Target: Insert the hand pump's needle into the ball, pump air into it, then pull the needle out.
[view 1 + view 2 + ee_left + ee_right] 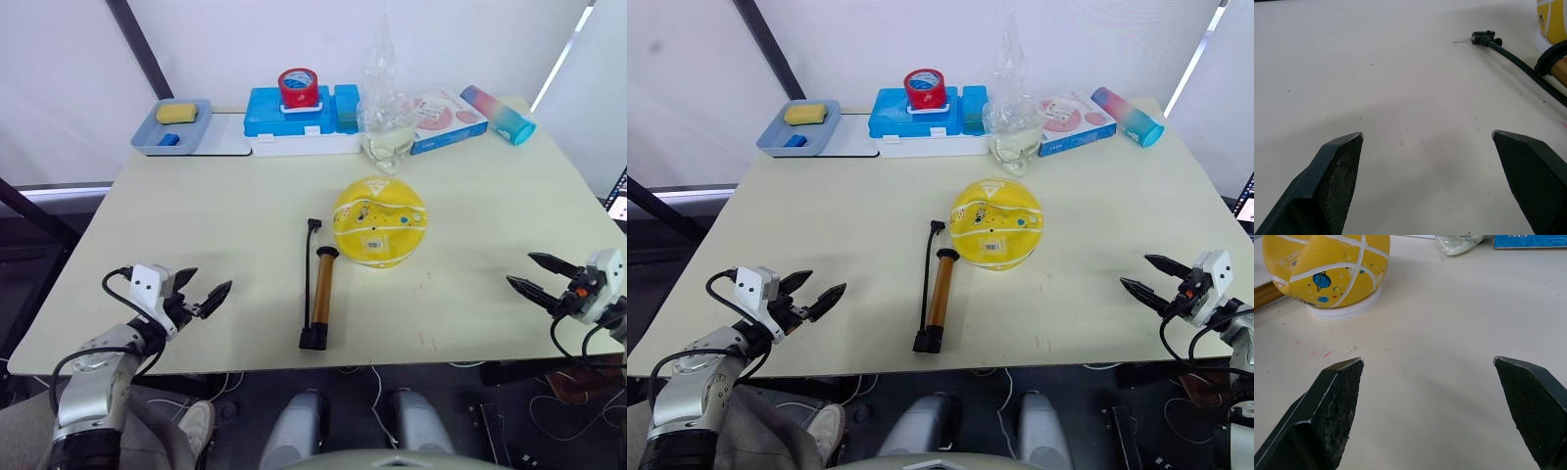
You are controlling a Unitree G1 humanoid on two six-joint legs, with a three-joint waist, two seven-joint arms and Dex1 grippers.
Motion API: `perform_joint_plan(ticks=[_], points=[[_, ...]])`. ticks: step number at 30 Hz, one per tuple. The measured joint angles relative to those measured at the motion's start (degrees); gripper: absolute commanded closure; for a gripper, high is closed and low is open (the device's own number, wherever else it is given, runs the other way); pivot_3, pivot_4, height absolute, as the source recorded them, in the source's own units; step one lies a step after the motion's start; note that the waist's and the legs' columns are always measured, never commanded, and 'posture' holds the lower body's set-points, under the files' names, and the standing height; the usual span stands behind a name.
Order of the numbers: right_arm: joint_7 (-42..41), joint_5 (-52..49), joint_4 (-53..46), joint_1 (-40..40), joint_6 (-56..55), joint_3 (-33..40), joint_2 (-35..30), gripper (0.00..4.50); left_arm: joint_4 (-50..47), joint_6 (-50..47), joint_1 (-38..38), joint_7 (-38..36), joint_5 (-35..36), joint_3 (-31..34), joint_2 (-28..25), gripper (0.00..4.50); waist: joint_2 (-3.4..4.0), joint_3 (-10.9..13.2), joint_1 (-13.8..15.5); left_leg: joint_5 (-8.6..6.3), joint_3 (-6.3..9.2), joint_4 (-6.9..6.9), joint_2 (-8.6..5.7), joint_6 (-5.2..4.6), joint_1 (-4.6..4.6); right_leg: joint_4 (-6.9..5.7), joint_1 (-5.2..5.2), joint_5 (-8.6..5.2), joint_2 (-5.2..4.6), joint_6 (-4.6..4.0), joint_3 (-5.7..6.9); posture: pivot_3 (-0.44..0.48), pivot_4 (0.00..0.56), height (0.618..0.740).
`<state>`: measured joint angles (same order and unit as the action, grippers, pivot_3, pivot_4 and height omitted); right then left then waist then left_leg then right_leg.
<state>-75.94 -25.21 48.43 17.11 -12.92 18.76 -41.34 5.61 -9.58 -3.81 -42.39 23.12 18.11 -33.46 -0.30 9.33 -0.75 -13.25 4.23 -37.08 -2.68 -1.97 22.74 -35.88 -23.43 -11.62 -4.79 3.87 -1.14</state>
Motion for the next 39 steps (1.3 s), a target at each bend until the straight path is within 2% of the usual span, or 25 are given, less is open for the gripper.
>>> perform_joint_plan(ticks=[15,22,27,31,39], points=[[-1.3,0.0,0.0,-1.2,-4.0,0.2,1.2,0.03,-3.2,-2.4,-0.6,-2.2,0.8,-0.3,0.1,0.0,0.0,0.0,0.0,0.0,0.0,-0.02,0.0,0.0,0.0,0.0,0.01,0.0,0.0,0.0,-0.01,0.0,0.15,0.739],[-3.7,-3.3,-8.6,-6.0,-2.0,2.0,1.2,0.03,-13.1,-11.9,0.9,5.2,1.9,-2.9,3.7,0.0,0.0,0.0,0.1,0.0,0.02,-0.02,-0.02,0.0,0.02,0.0,0.01,0.09,-0.03,0.15,0.0,0.0,0.15,0.739],[-4.4,-4.7,-14.0,-8.4,0.3,2.3,1.1,0.03,-15.8,-16.5,1.9,9.1,2.0,-3.7,5.4,0.0,0.0,0.0,0.0,0.0,0.04,-0.03,0.03,0.0,-0.01,-0.02,0.01,0.09,0.05,0.16,0.01,0.0,0.15,0.739],[-6.4,-7.7,-23.7,-13.3,4.0,2.5,1.1,0.03,-19.1,-23.0,7.9,14.8,2.9,-6.7,9.1,0.0,0.01,0.0,0.5,0.0,0.07,-0.12,-0.01,0.01,0.01,-0.03,0.06,0.12,0.02,0.25,0.05,0.0,0.15,0.739],[-6.7,-11.0,-33.8,-16.6,9.9,2.6,0.8,0.03,-19.2,-32.3,17.9,23.2,1.5,-10.3,11.9,0.0,-0.01,0.0,0.4,0.0,0.07,-0.14,-0.02,0.01,0.01,-0.03,0.06,0.13,0.06,0.28,0.04,0.0,0.15,0.739]])
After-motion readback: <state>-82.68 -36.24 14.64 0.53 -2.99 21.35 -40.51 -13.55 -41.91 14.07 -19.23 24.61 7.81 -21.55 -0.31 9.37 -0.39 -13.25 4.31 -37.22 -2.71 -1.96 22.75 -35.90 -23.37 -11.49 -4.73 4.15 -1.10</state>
